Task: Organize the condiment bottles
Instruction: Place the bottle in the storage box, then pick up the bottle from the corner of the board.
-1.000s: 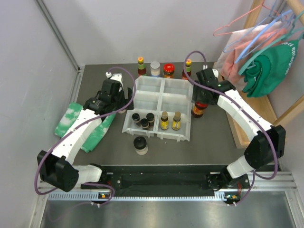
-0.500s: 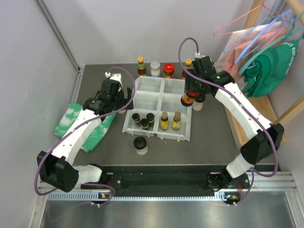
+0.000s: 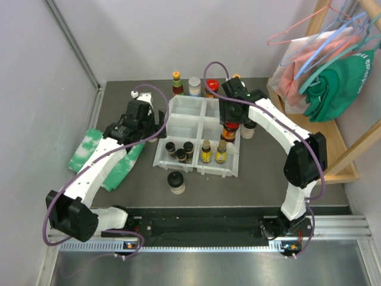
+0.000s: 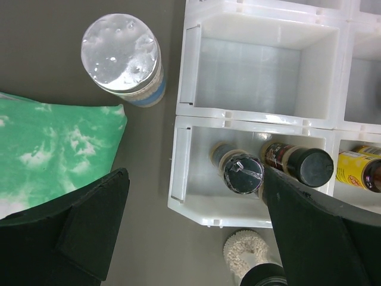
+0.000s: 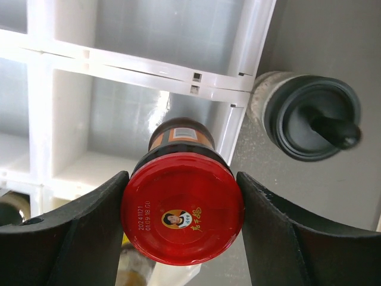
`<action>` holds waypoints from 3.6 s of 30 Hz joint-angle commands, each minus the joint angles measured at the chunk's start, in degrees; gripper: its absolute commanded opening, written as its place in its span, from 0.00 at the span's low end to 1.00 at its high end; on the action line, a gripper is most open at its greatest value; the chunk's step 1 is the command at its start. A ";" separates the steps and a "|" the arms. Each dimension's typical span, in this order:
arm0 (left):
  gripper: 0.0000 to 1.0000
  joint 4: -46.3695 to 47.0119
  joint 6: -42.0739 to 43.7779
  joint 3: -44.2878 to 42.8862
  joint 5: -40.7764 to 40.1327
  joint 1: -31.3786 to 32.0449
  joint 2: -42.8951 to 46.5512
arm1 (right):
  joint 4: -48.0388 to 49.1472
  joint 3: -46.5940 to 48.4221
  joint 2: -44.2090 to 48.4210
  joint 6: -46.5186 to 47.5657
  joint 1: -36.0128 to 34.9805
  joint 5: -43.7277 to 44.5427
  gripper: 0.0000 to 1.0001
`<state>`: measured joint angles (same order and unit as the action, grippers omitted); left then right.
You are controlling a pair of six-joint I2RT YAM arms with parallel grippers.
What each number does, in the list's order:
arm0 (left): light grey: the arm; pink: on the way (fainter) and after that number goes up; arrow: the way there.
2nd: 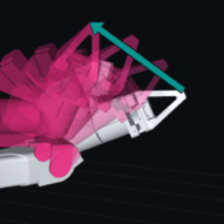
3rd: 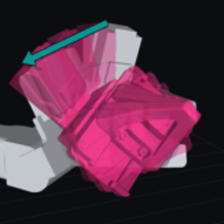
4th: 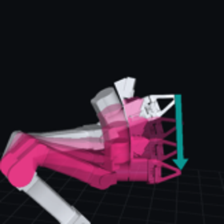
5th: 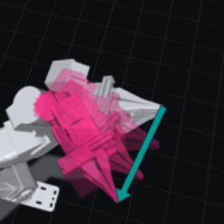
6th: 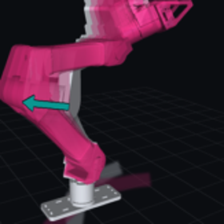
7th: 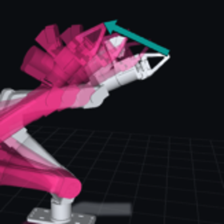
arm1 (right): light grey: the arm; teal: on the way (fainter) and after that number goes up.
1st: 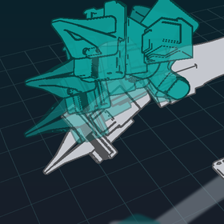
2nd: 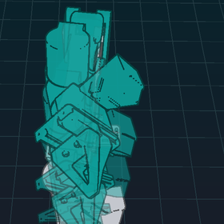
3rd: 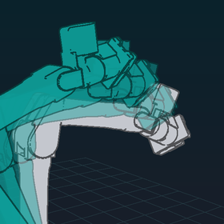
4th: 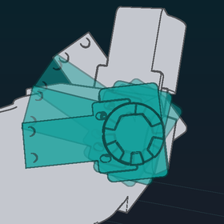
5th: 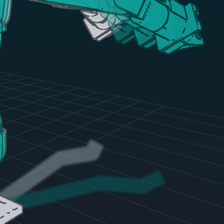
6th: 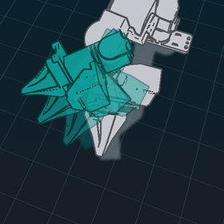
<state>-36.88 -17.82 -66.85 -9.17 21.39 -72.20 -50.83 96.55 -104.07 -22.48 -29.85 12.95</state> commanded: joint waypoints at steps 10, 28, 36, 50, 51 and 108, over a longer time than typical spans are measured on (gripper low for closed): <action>0.99 1.28 0.51 4.35 -1.82 -0.29 11.29 | 5.74 5.40 -4.65 -0.11 -1.00 1.81 0.00; 0.99 10.17 1.39 15.26 -2.87 -0.38 18.50 | 2.66 7.24 -5.44 2.70 -1.36 3.22 0.98; 0.99 10.87 1.56 15.70 -3.05 -0.38 19.12 | 2.58 12.95 -5.35 5.07 -1.35 1.47 0.99; 0.99 12.01 1.13 15.70 -1.47 -0.38 19.82 | 4.49 31.76 -7.55 14.56 -1.35 1.38 0.99; 0.99 12.01 1.13 15.61 -1.38 -0.38 19.82 | 5.64 32.03 -7.55 15.09 -1.36 1.38 0.99; 0.99 9.90 0.86 15.52 0.03 -0.29 17.01 | 31.93 29.92 -29.61 16.06 4.27 -3.72 0.94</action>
<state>-28.18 -16.78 -51.16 -9.85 21.34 -55.29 -20.84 126.04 -134.04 -5.78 -26.44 8.73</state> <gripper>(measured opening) 0.987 0.946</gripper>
